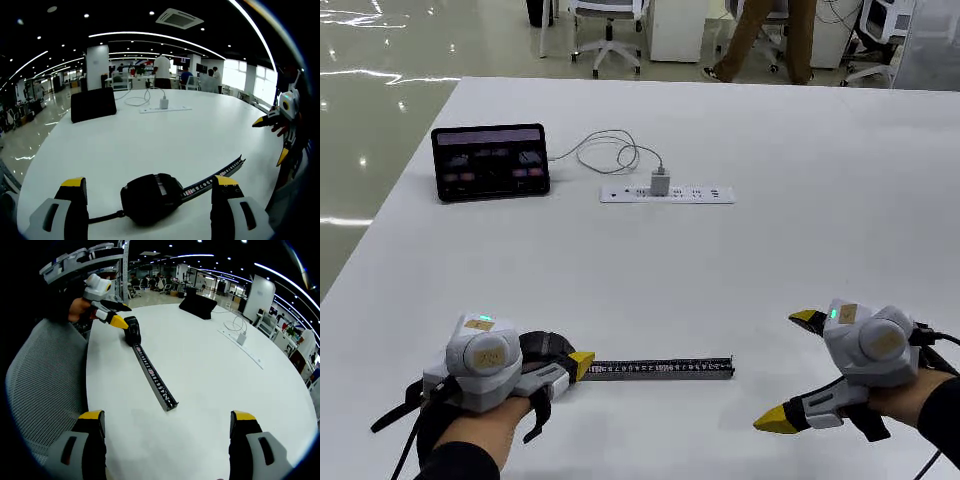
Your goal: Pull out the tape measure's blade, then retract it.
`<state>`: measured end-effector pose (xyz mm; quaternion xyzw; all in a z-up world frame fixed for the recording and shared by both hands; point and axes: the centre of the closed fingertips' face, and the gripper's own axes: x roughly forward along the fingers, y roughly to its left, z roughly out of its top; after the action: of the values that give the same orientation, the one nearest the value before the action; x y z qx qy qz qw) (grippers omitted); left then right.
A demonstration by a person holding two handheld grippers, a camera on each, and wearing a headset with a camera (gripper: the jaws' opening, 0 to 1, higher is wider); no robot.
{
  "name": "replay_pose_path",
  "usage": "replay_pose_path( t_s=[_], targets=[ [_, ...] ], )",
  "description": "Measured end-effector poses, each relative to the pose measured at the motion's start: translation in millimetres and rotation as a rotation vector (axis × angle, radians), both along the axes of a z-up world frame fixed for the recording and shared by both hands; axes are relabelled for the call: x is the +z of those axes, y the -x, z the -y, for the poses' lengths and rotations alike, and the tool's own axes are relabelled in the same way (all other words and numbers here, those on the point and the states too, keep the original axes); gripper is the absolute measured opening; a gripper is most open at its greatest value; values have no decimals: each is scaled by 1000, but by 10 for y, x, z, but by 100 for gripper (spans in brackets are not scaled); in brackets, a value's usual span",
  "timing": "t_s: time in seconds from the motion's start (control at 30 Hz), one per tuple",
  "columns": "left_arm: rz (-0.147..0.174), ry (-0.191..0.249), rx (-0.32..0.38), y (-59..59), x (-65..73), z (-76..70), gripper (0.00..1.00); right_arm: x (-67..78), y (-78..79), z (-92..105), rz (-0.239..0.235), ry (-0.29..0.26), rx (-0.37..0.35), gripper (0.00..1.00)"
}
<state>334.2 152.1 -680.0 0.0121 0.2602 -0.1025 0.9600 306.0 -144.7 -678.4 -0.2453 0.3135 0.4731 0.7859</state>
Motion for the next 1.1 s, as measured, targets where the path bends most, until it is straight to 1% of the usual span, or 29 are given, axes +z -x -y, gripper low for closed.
replay_pose_path(
  t_s=[0.03,0.07,0.13,0.23,0.3,0.37,0.43,0.47,0.57,0.6,0.7,0.77,0.8,0.83,0.87,0.97,1.0,1.03,1.1],
  targets=[
    [23,-3,1,-14,26,0,100,0,-18,-7,0,3,5,100],
    [37,4,1,-19,42,16,100,-2,-35,-22,-2,10,17,100],
    [43,-1,6,-36,25,14,100,-11,-61,-46,0,26,36,100],
    [35,10,17,-49,-43,12,100,-27,-88,-76,-5,30,44,100],
    [19,2,14,-38,-112,10,100,-40,-96,-95,-9,33,48,100],
    [11,25,15,-49,-136,18,100,-63,-111,-122,-9,36,52,100],
    [25,44,22,-70,-107,19,100,-75,-111,-138,-14,37,53,100],
    [26,55,29,-69,-101,18,100,-82,-107,-151,-17,36,53,100],
    [5,81,64,-72,-149,-24,100,-108,-82,-174,-22,37,59,100],
    [6,95,77,-85,-157,-41,99,-113,-74,-178,-23,37,60,100],
    [-6,92,91,-95,-200,-81,93,-147,-66,-167,-28,39,58,100],
    [-16,92,88,-90,-241,-68,89,-160,-74,-146,-29,41,47,100],
    [-29,95,78,-77,-268,-45,85,-160,-77,-135,-28,40,43,100],
    [-31,89,73,-72,-274,-31,82,-157,-72,-132,-30,37,41,100],
    [-27,88,70,-70,-260,-11,81,-158,-73,-123,-31,35,38,100],
    [-29,90,66,-72,-269,10,76,-164,-65,-107,-35,39,34,100],
    [-45,108,68,-65,-307,35,72,-167,-60,-104,-36,40,34,100],
    [-71,111,67,-52,-355,54,68,-169,-54,-107,-36,39,34,100],
    [-88,111,82,-54,-394,50,62,-177,-44,-113,-38,39,34,100]
  ],
)
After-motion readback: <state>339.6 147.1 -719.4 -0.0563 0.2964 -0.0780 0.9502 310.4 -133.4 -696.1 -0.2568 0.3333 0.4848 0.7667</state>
